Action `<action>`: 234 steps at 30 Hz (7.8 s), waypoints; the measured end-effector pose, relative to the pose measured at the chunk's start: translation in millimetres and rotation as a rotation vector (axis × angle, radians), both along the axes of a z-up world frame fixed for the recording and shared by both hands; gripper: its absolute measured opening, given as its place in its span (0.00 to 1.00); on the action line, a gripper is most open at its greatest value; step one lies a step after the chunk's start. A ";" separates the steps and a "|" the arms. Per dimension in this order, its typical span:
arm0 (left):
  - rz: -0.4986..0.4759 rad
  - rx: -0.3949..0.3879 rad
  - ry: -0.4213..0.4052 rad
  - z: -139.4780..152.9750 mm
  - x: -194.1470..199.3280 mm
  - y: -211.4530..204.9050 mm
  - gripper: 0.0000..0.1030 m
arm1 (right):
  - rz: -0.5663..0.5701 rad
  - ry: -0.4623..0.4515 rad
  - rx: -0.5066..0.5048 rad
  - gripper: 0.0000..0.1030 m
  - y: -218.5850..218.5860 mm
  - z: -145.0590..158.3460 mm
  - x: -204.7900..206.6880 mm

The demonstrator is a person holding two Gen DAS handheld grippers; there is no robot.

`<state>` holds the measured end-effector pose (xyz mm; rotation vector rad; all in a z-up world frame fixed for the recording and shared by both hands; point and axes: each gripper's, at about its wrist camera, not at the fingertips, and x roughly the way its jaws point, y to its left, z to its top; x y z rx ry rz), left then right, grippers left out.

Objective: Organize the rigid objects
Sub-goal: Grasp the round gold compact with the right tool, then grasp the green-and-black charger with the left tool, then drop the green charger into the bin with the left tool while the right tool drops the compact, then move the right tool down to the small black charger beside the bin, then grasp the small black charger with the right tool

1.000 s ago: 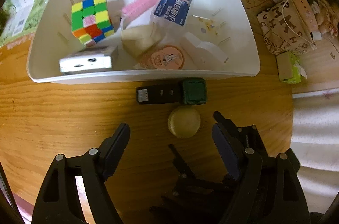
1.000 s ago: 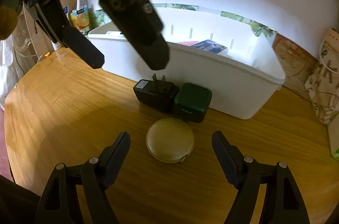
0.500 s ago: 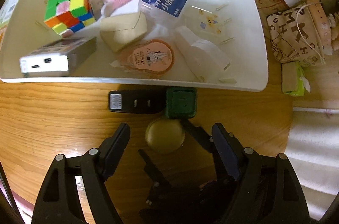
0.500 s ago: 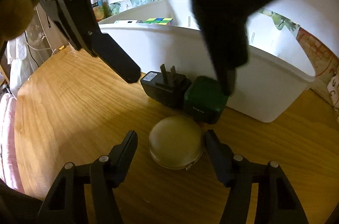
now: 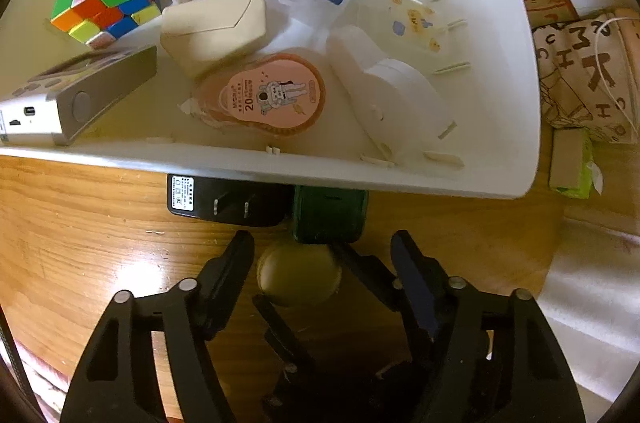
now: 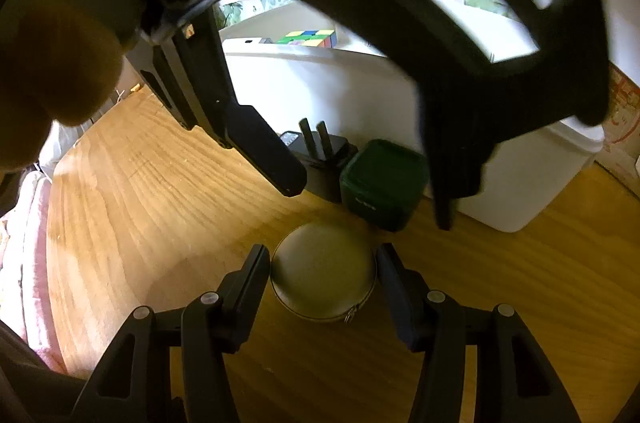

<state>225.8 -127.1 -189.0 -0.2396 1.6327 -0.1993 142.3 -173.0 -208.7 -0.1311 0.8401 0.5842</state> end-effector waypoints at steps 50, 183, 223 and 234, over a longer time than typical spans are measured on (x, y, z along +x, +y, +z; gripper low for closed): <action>0.027 -0.025 0.125 -16.4 -64.7 58.5 0.43 | -0.198 0.066 0.005 0.54 -70.4 14.5 -49.7; 0.019 0.137 -0.806 139.2 -160.4 161.2 0.72 | -0.522 0.538 0.380 0.76 -15.6 45.0 13.0; -0.360 0.048 -0.692 120.5 -91.0 225.4 0.72 | -0.829 0.342 0.111 0.61 47.1 -5.8 41.4; -0.424 0.000 -0.692 119.4 -94.4 220.9 0.72 | -0.870 0.319 0.142 0.37 46.8 0.3 29.5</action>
